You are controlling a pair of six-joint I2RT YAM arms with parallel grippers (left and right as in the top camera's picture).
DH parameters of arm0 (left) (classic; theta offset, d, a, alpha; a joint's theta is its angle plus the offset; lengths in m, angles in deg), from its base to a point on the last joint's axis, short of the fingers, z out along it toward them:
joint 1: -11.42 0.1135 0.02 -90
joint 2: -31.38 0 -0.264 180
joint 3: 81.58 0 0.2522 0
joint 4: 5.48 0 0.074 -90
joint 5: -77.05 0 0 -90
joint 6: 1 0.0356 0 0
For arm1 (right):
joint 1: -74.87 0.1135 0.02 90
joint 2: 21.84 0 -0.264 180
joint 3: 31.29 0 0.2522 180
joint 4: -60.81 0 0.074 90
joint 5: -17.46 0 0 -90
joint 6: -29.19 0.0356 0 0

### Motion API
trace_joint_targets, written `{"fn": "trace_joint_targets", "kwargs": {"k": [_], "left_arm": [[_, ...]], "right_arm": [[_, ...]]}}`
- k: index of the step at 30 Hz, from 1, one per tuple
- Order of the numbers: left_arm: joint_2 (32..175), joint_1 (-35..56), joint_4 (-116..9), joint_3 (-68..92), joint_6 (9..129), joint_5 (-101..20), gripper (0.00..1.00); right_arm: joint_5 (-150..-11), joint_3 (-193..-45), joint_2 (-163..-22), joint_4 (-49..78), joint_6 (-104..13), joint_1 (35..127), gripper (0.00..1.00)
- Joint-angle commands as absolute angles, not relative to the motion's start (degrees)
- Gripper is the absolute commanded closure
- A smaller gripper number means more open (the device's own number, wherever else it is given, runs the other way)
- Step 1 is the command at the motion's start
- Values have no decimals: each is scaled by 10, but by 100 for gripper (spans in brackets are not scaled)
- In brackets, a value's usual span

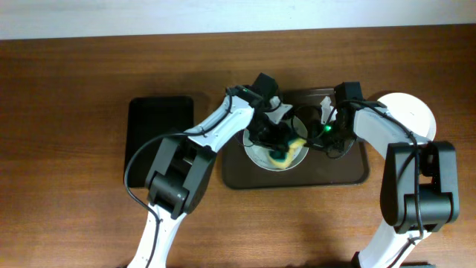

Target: Clean dirty plates on tray and stack at the side

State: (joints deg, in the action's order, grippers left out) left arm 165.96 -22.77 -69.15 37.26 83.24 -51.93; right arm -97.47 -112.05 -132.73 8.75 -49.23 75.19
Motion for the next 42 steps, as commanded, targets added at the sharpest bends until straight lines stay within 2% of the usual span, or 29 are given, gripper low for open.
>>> {"fn": "trace_joint_targets", "kwargs": {"k": [1,3,5,8,13,16,20,24,27,33,37,38,40,42], "left_arm": [[1665,-197,-669,389,761,-403,100],[1665,-160,-688,446,700,-286,100],[1665,-111,-747,556,673,-245,100],[1665,-64,-842,683,674,-268,100],[1665,-52,-879,721,674,-332,100],[1665,-52,-874,721,674,-331,100],[1665,-53,-875,721,674,-331,100],[1665,-53,-878,721,674,-331,100],[1665,-53,-877,721,674,-331,100],[1665,-53,-879,721,674,-331,100],[1665,-53,-879,721,674,-331,100],[1665,-53,-879,721,674,-331,100],[1665,-53,-879,721,674,-331,100],[1665,-53,-881,721,674,-330,100]], "right_arm": [[-961,-1115,-1332,81,-493,751,96],[-960,-1115,-1332,81,-493,751,96],[-942,-1115,-1332,81,-493,751,96],[-906,-1124,-1289,62,-492,752,96],[-623,-1135,-1098,7,-460,778,96],[-422,-1135,-1017,-11,-448,847,96],[-169,-1135,-1011,-36,-449,991,96],[-22,-1135,-1013,-37,-475,1095,96],[49,-1135,-1013,-37,-486,1128,96],[32,-1135,-1013,-35,-483,1127,96],[-268,-1135,-1013,-34,-449,1080,96],[-413,-1135,-1013,-26,-429,1023,96],[-587,-1135,-1013,-12,-429,902,96],[-684,-1135,-1013,-8,-429,768,96]]}}
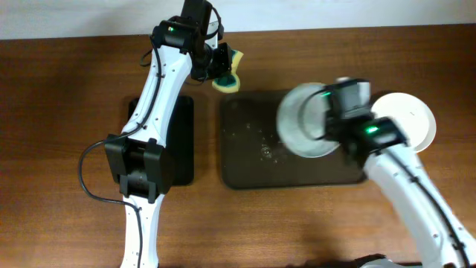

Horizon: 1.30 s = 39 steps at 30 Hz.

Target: Clean dirty plates on tray and stack at the side

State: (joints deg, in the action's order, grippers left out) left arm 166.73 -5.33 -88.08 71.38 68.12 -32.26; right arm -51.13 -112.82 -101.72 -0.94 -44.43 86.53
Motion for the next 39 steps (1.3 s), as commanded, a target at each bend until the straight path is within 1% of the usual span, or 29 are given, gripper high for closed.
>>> {"fn": "trace_joint_targets", "kwargs": {"k": [1,2,4,7,10,12,13,14,15,16,18,19,20,21,23,24,25,29,31,33,37,39], "left_arm": [[1665,-53,-881,721,674,-324,100],[1665,-53,-881,721,674,-322,100],[1665,-53,-882,721,674,-320,100],[1665,-53,-886,721,674,-320,100],[1665,-53,-889,721,674,-318,100],[1665,-53,-889,721,674,-309,100],[1665,-53,-889,721,674,-309,100],[1665,-51,-891,721,674,-309,100],[1664,-48,-894,721,674,-309,100],[1661,-40,-905,721,674,-309,100],[1647,-14,-946,721,674,-303,100],[1640,-4,-965,721,674,-293,100],[1632,6,-990,721,674,-269,100],[1621,17,-1025,721,674,-233,100],[1613,28,-1082,721,671,-173,100],[1613,30,-1119,718,656,-135,100],[1613,30,-1132,708,654,-112,100],[1613,31,-1149,628,654,-101,100],[1613,33,-1122,558,646,-101,100],[1613,36,-1061,473,646,-101,100],[1613,39,-981,375,646,-106,100],[1607,40,-980,381,651,-106,77]], "right_arm": [[-718,-1135,-1015,-2,-425,676,96],[-723,-1135,-1024,17,-419,582,96],[-723,-1135,-1041,39,-412,509,96],[-721,-1135,-1118,91,-387,400,96],[-731,-1135,-1196,140,-382,365,96],[-749,-1135,-1248,170,-382,373,96],[-757,-1135,-1277,188,-384,384,91],[-764,-1135,-1296,202,-399,397,82],[-782,-1135,-1303,214,-428,410,65],[-783,-1138,-1300,215,-439,424,53],[-783,-1171,-1272,183,-439,445,43],[-784,-1188,-1260,161,-439,448,39],[-785,-1213,-1246,127,-439,451,33],[-786,-1246,-1231,81,-439,455,21],[-786,-1298,-1216,2,-443,466,16],[-792,-1309,-1215,-23,-447,474,16],[-797,-1313,-1215,-32,-456,483,16],[-797,-1312,-1215,-47,-471,525,16],[-797,-1312,-1215,-48,-471,537,15],[-797,-1312,-1215,-49,-471,544,15],[-797,-1312,-1215,-53,-471,546,15],[-799,-1312,-1215,-53,-471,546,14]]}}
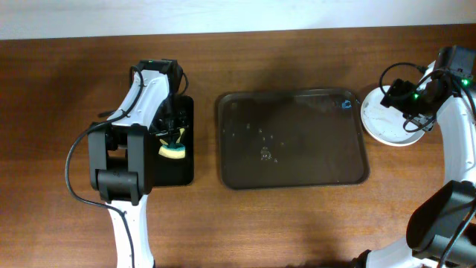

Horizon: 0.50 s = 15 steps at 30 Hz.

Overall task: Clean dirty plates on tray and stack at the side
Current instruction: 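Place the sponge back on the black tray with the left gripper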

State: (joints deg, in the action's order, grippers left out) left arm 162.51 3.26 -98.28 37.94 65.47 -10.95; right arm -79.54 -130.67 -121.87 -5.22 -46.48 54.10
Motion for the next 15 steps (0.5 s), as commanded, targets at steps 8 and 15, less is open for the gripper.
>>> {"fn": "trace_joint_targets", "kwargs": {"k": [8,15], "left_arm": [[1543,40,-1075,622,667,-106,0],[1532,39,-1080,687,667,-106,0]], "right_arm": [[-917,-1315,-1210,-65,-536,547,15],[-944,-1324,-1039,-155,-638,646,1]]}}
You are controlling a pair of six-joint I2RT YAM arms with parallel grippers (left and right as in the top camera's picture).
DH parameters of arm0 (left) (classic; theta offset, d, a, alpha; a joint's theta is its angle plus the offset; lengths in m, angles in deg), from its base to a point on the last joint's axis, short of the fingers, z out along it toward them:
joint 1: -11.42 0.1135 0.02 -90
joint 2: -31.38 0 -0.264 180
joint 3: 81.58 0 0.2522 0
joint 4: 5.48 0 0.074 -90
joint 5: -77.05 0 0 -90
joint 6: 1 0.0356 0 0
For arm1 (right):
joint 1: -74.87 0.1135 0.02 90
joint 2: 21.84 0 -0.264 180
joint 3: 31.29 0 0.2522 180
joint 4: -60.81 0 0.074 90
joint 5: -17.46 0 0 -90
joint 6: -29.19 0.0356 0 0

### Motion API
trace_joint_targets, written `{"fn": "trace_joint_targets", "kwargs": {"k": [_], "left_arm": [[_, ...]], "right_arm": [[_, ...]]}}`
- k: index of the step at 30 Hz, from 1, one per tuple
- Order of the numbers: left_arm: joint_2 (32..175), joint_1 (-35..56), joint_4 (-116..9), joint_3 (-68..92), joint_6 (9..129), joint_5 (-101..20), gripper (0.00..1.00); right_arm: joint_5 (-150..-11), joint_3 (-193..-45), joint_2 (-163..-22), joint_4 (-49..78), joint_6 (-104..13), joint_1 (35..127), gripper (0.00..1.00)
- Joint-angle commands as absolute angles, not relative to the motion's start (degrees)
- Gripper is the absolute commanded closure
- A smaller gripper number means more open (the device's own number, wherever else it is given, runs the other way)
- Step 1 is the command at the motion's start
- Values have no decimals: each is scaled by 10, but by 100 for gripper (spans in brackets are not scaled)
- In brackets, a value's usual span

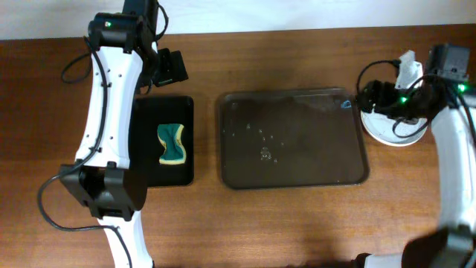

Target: Clean dirty plates on tray and stack at the side

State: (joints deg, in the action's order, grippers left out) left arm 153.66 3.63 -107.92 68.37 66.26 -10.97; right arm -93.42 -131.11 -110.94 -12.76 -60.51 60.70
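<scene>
The brown tray point(292, 149) holds no plates, only small wet specks. A white plate stack point(388, 134) sits on the table just off the tray's right edge. My right gripper point(374, 95) hovers over the stack's left rim, open and holding nothing. The yellow-green sponge point(172, 144) lies loose on the black mat point(143, 149) at the left. My left gripper point(170, 67) is raised beyond the mat's far edge, open and empty.
The left arm's links run down the left side of the mat to its base point(104, 195). The right arm and its cables point(446, 141) cover the table's right edge. A white wall strip point(297, 13) borders the far side.
The left gripper let go of the sponge on the black mat and has moved up and away past the mat's far edge. The right gripper shifted left over the stack's rim.
First both grippers met over a plate on the brown tray, the left with the sponge. Then the left held the sponge aloft and the right carried the plate. Later the plate was on the right stack and the sponge on the mat, where it now lies free.
</scene>
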Motion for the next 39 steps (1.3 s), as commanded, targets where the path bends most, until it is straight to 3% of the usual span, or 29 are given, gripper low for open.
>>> {"fn": "trace_joint_targets", "kwargs": {"k": [1,6,13,17,24,29,39], "left_arm": [[1532,39,-1080,687,667,-106,0],[1532,37,-1081,687,667,-106,0],[1532,36,-1080,687,667,-106,0],[1532,36,-1080,687,667,-106,0],[1532,36,-1080,687,667,-106,0],[1532,36,-1080,687,667,-106,0],[1532,36,-1080,687,667,-106,0]], "right_arm": [[-944,-1324,-1015,-171,-638,661,1],[-943,-1324,-919,-252,-636,715,1],[-906,-1324,-919,-263,-636,714,1],[-817,-1189,-812,-50,-653,741,1],[-817,-622,-375,350,-655,722,1],[-835,-457,-220,430,-655,722,1],[-834,-454,-221,436,-644,722,1]]}}
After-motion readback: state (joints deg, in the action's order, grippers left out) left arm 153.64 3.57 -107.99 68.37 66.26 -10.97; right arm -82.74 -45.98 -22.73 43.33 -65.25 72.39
